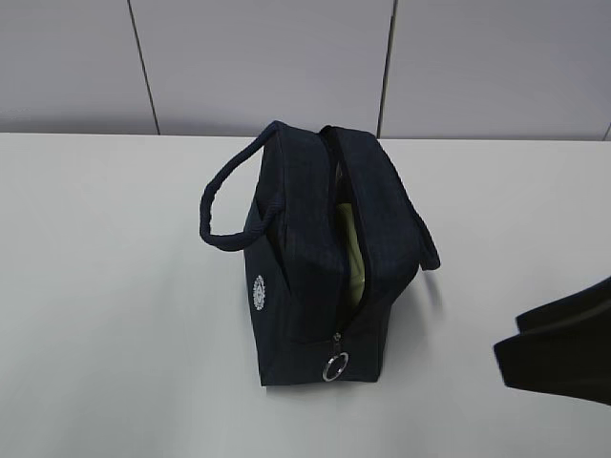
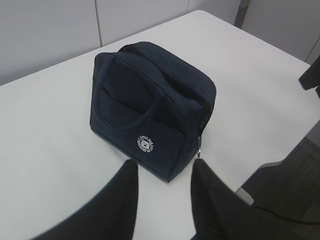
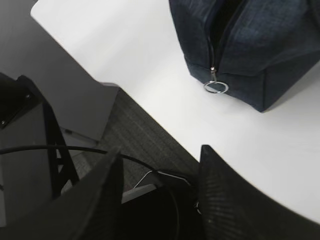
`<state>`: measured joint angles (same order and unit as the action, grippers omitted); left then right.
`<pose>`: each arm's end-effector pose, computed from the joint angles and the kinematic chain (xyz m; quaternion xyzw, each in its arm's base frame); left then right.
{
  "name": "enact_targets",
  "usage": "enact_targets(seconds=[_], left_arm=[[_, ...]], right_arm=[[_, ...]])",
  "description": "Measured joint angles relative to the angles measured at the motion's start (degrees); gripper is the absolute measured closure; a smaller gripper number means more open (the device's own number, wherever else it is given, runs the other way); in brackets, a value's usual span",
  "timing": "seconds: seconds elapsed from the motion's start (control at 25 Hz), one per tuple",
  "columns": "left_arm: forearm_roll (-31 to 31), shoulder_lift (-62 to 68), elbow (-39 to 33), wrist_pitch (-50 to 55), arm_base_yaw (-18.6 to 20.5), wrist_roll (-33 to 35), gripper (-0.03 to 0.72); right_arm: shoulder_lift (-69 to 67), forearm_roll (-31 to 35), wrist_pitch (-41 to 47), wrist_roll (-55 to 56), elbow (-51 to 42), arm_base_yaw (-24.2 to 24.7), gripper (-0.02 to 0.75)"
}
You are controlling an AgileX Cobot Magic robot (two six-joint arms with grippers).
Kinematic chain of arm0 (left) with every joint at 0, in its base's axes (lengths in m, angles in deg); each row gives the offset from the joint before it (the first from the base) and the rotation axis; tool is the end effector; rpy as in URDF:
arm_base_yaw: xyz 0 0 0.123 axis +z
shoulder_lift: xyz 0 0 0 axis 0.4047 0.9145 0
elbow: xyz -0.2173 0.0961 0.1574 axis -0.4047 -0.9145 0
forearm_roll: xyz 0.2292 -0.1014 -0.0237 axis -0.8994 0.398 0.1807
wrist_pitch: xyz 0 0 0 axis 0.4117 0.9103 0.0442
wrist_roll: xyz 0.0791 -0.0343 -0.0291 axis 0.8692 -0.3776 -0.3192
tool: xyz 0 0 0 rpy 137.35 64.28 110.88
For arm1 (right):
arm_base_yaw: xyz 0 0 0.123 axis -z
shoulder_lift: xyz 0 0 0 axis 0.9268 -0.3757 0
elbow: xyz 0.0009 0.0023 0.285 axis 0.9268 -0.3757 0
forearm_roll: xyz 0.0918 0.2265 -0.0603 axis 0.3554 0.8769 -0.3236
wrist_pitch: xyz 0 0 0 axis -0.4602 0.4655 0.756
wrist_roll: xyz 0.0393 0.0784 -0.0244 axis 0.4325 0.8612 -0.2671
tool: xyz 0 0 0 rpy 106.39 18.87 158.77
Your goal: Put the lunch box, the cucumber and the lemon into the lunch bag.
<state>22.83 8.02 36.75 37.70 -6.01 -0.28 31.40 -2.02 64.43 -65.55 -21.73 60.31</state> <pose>0.0730 -0.0680 0.3733 0.2860 0.7929 -0.2355 0.4838 0.1339 0.0791 0.2932 -0.2735 0.8558 0.3233 0.2972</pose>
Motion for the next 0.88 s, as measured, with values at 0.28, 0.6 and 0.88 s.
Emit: enact_targets(seconds=[0.28,0.6,0.88], left_arm=[[0.09,0.00,0.00,0.89,0.00,0.00,0.450],[0.09,0.00,0.00,1.19,0.00,0.00,0.450],[0.09,0.00,0.00,1.27,0.00,0.00,0.450]], right_arm=[[-16.36,8.72,2.09,-16.97,0.00,0.00,0.368],[-32.34,17.10,2.02,-30.61,0.11,0.00,0.368],[-41.12,20.60,0.85,-35.50,3.33,0.00,0.367]])
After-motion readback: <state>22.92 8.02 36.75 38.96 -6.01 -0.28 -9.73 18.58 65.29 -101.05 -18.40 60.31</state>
